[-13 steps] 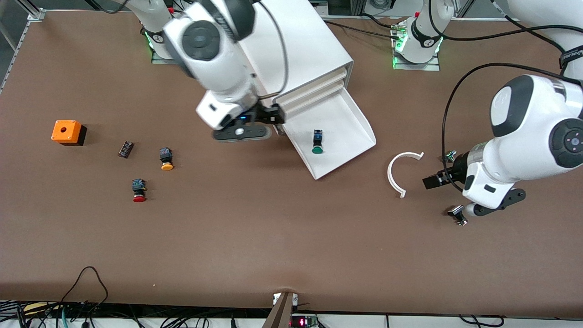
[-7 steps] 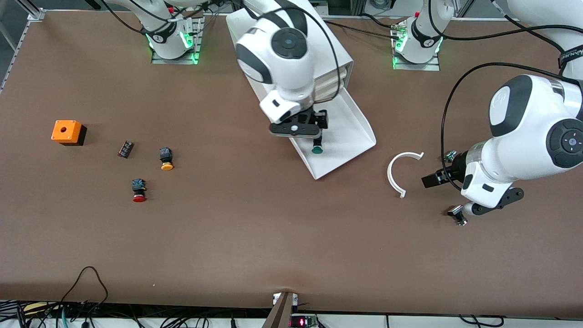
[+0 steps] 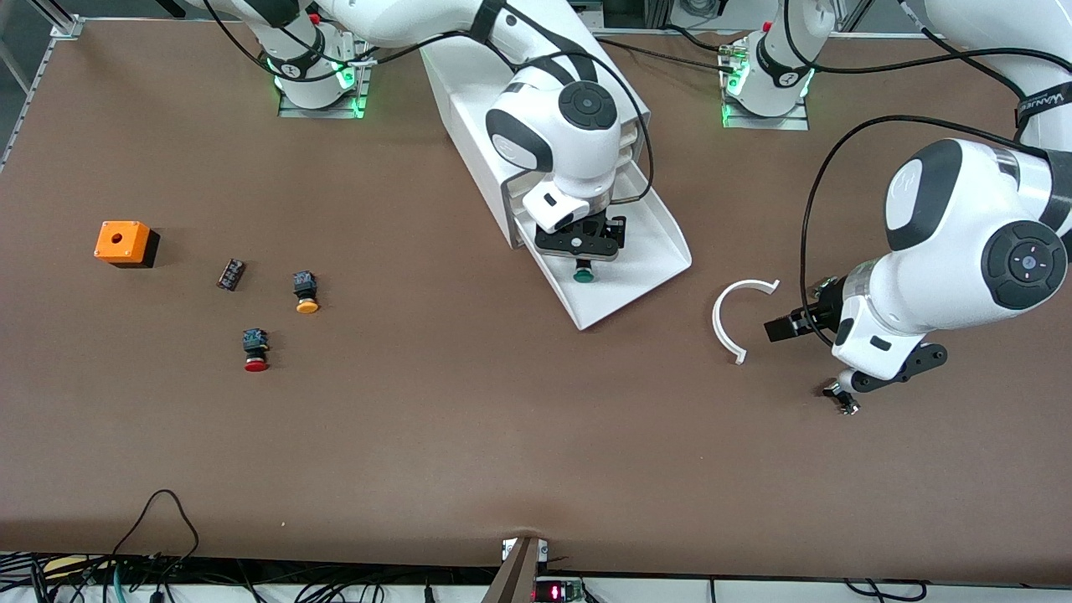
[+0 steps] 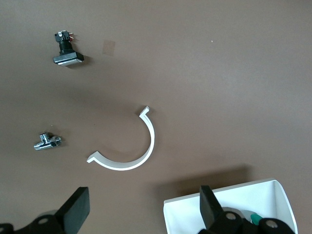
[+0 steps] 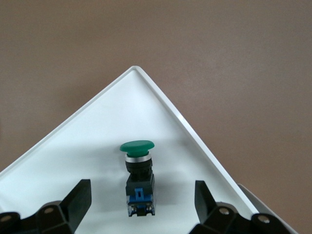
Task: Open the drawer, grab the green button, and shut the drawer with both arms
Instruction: 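Lower the right gripper and close it on the green button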
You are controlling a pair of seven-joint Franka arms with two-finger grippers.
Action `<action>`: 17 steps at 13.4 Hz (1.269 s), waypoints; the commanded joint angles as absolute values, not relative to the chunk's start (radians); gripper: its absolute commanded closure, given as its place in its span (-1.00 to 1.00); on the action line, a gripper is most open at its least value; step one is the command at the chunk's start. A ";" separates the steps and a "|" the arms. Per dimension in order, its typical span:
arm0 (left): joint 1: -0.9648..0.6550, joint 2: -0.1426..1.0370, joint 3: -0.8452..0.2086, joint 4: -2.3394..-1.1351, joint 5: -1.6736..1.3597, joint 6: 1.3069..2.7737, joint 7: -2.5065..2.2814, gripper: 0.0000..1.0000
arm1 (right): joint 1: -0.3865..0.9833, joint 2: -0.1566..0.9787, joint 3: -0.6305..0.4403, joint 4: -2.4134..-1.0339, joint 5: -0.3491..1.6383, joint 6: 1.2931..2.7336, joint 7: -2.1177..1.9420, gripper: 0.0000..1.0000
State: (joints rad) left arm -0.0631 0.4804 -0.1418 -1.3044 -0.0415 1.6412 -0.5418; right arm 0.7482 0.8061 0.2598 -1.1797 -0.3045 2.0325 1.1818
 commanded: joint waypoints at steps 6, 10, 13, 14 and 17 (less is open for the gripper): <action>-0.064 0.471 -0.147 -1.322 -0.017 1.640 -0.545 -0.99 | 0.811 0.891 0.212 -1.140 -0.327 2.069 1.215 -0.76; -0.064 0.471 -0.149 -1.322 -0.017 1.638 -0.545 -0.99 | 0.845 0.911 0.178 -1.140 -0.325 2.086 1.213 -0.06; -0.064 0.472 -0.149 -1.324 -0.017 1.637 -0.545 -0.99 | 0.838 0.901 0.176 -1.140 -0.325 2.079 1.195 1.00; -0.066 0.472 -0.149 -1.324 -0.017 1.637 -0.545 -0.99 | 0.833 0.891 0.173 -1.138 -0.322 2.069 1.190 1.00; -0.066 0.472 -0.149 -1.322 -0.018 1.637 -0.545 -0.99 | 0.757 0.790 0.196 -1.131 -0.276 1.982 1.091 1.00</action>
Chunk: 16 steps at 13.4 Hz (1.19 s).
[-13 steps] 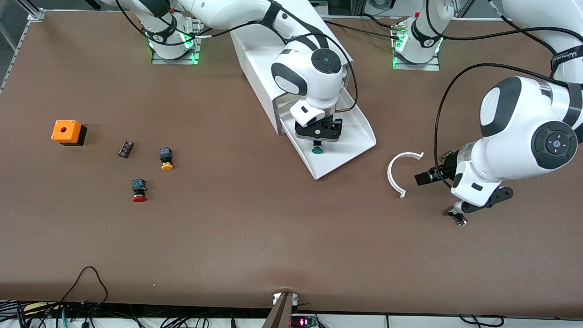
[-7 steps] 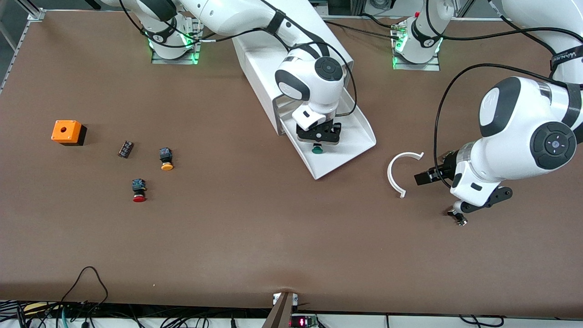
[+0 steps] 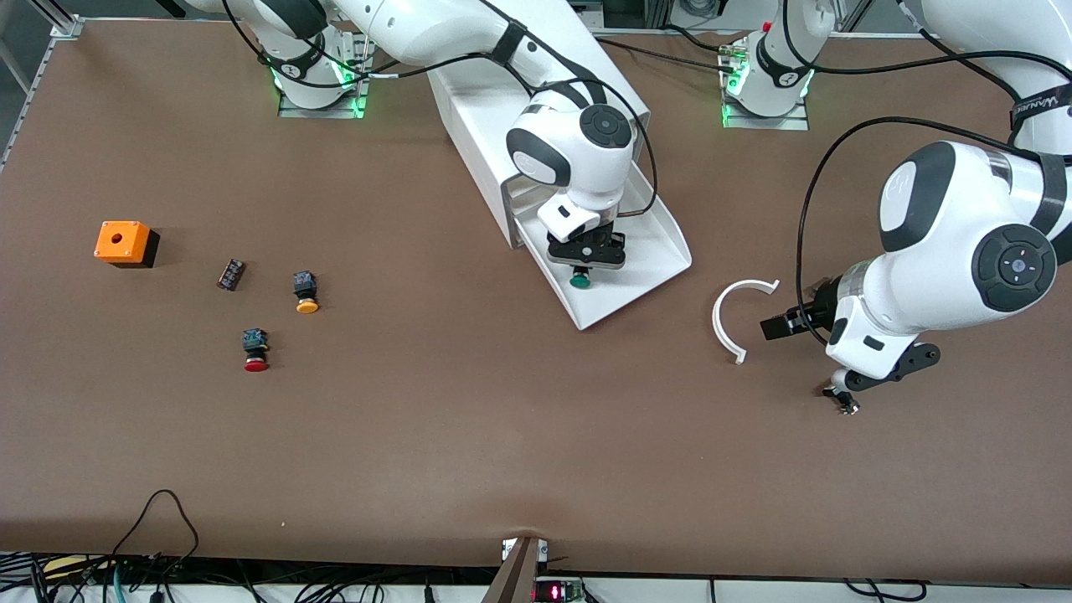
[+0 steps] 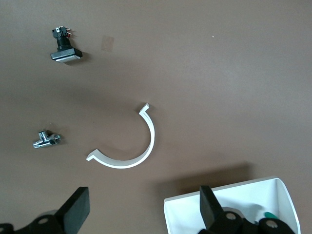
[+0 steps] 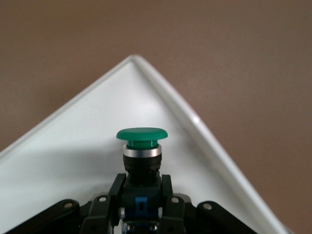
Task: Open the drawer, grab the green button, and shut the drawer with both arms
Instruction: 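Lift the green button out while the left gripper pushes the drawer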
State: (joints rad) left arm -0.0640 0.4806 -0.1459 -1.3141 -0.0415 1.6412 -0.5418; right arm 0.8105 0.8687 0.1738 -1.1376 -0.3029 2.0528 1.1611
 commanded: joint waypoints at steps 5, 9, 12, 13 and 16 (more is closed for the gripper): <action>-0.096 0.506 -0.152 -1.322 -0.018 1.695 -0.612 -0.99 | 0.528 0.568 0.195 -1.138 -0.033 1.754 0.674 1.00; -0.169 0.587 -0.152 -1.337 0.058 1.796 -0.825 -0.99 | 0.313 0.401 0.190 -1.288 0.061 1.651 0.311 1.00; -0.199 0.583 -0.155 -1.454 0.061 1.952 -0.949 -0.99 | 0.209 0.348 0.186 -1.405 0.091 1.652 0.138 1.00; -0.210 0.583 -0.155 -1.482 0.061 1.972 -0.966 -0.98 | 0.196 0.344 0.167 -1.437 0.091 1.658 0.111 1.00; -0.251 0.578 -0.156 -1.607 0.061 2.103 -1.041 -0.99 | 0.172 0.249 0.152 -1.715 0.086 1.858 0.064 1.00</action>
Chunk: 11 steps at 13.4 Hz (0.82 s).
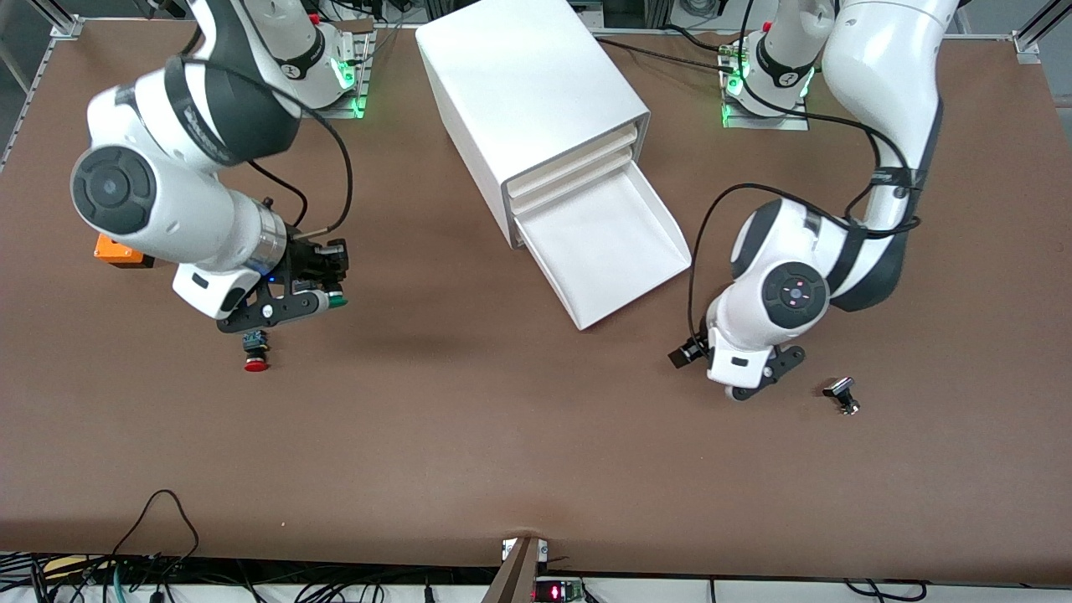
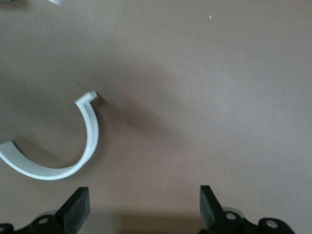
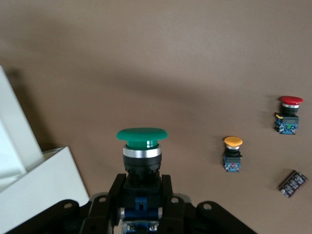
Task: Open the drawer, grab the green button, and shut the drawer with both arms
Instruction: 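Lift the green button out while the left gripper pushes the drawer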
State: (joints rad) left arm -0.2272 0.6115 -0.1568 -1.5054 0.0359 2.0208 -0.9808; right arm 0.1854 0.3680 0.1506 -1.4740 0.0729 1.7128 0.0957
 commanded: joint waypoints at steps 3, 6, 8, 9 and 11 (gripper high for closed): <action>-0.285 0.578 -0.158 -1.699 0.060 2.207 -1.100 -0.98 | 0.143 0.158 0.155 -2.048 0.086 2.170 0.054 1.00; -0.296 0.578 -0.179 -1.794 0.057 2.299 -1.112 -0.98 | 0.118 0.176 0.160 -2.308 0.086 2.515 0.054 1.00; -0.299 0.580 -0.190 -1.809 0.057 2.301 -1.115 -0.98 | 0.118 0.231 0.160 -2.406 0.087 2.696 0.055 1.00; -0.298 0.580 -0.201 -1.815 0.057 2.301 -1.117 -0.99 | 0.118 0.257 0.160 -2.428 0.087 2.750 0.057 0.95; -0.299 0.580 -0.209 -1.816 0.057 2.298 -1.129 -0.99 | 0.118 0.285 0.160 -2.434 0.087 2.775 0.066 0.44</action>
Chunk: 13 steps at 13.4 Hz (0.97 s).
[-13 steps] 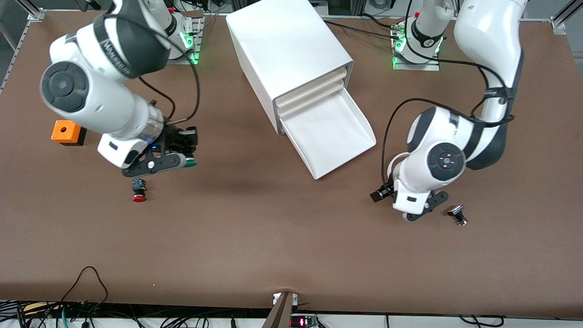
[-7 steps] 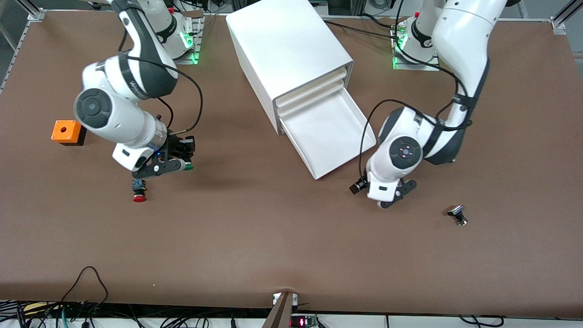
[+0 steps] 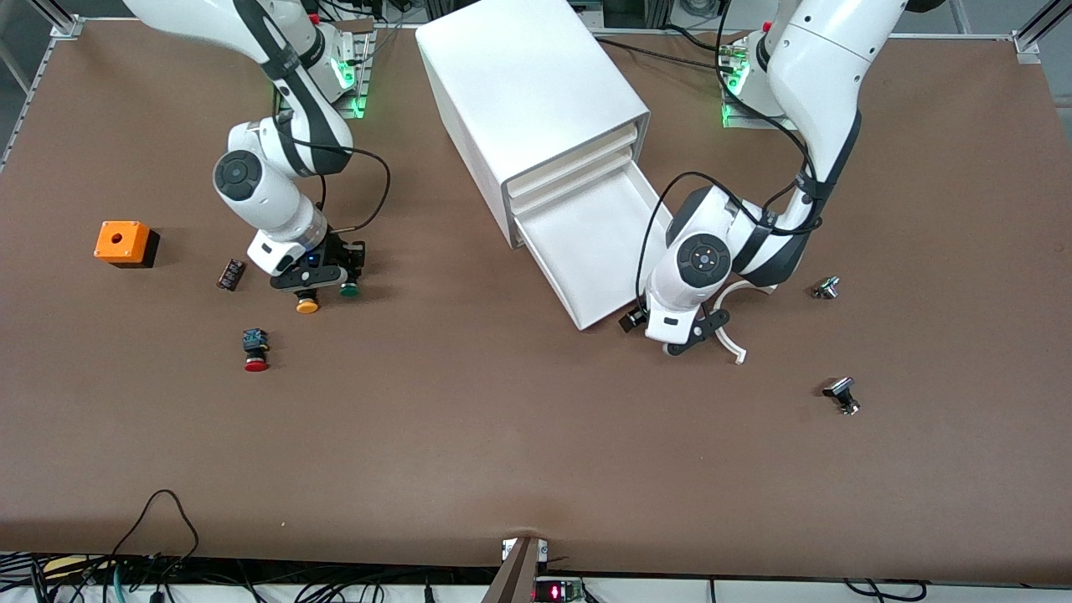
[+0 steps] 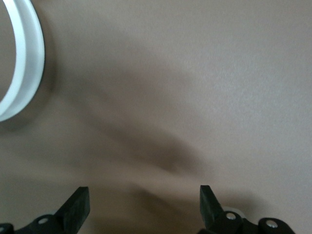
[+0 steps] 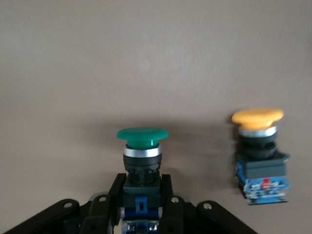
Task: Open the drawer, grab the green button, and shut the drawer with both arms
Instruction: 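Set the green button beside the yellow button and open the right gripper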
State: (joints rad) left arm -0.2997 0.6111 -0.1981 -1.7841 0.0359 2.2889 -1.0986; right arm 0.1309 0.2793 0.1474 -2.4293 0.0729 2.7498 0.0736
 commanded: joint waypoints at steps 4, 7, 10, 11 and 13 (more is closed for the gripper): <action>-0.311 0.580 -0.253 -1.819 0.057 2.287 -1.189 -0.98 | 0.114 0.218 0.153 -2.427 0.086 2.752 -0.042 -1.00; -0.325 0.568 -0.271 -1.839 0.057 2.287 -1.222 -0.98 | 0.071 0.102 0.129 -2.323 0.091 2.528 -0.081 -1.00; -0.336 0.531 -0.301 -1.885 0.057 2.286 -1.249 -0.98 | 0.068 0.081 0.098 -2.061 0.091 2.138 -0.077 -1.00; -0.337 0.520 -0.308 -1.902 0.057 2.286 -1.256 -0.98 | 0.067 0.083 0.069 -1.983 0.091 2.064 -0.086 -1.00; -0.337 0.508 -0.340 -1.920 0.057 2.286 -1.285 -0.98 | 0.067 0.081 0.033 -1.840 0.092 1.923 -0.162 -1.00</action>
